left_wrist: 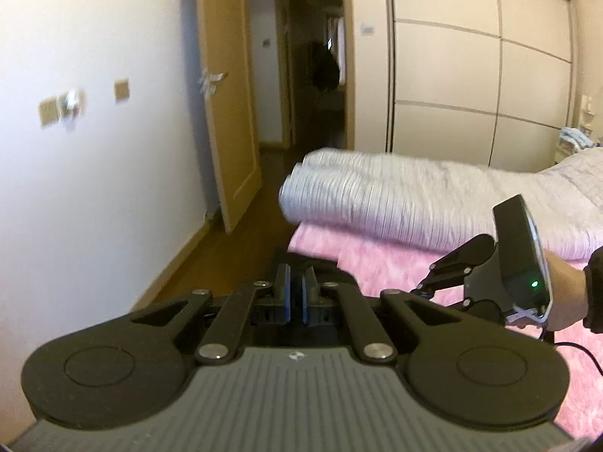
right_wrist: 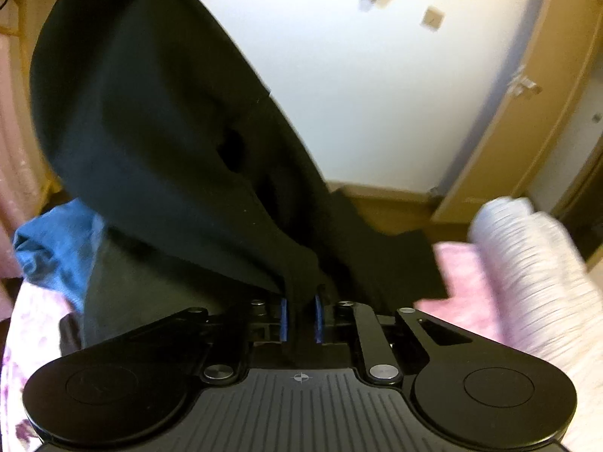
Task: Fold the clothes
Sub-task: 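Grasp the black trousers on the pile with the right tool and lift, then carry the trousers over open bed with the right tool while the left tool grasps a trouser leg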
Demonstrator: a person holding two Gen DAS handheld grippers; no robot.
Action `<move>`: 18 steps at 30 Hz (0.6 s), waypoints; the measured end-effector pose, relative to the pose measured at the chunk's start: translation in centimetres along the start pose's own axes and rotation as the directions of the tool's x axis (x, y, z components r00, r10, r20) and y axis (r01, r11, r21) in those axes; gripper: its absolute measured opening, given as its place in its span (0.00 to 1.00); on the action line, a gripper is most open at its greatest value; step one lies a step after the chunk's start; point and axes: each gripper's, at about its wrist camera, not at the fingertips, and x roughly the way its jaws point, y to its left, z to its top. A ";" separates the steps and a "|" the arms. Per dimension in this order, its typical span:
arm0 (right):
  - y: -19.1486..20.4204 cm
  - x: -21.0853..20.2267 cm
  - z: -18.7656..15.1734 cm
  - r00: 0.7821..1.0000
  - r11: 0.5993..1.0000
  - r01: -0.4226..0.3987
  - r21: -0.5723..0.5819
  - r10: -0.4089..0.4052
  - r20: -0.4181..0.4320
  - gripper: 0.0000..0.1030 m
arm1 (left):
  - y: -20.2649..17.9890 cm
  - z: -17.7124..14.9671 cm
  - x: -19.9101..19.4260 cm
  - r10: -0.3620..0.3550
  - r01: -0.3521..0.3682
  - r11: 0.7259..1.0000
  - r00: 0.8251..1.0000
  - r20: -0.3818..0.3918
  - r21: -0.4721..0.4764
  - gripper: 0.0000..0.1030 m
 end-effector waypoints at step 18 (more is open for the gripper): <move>-7.1 -30.2 -14.9 0.904 0.881 0.428 0.201 -0.415 -0.106 0.02 | -19.8 4.6 -0.6 -0.352 0.349 0.936 0.934 0.060 0.052 0.00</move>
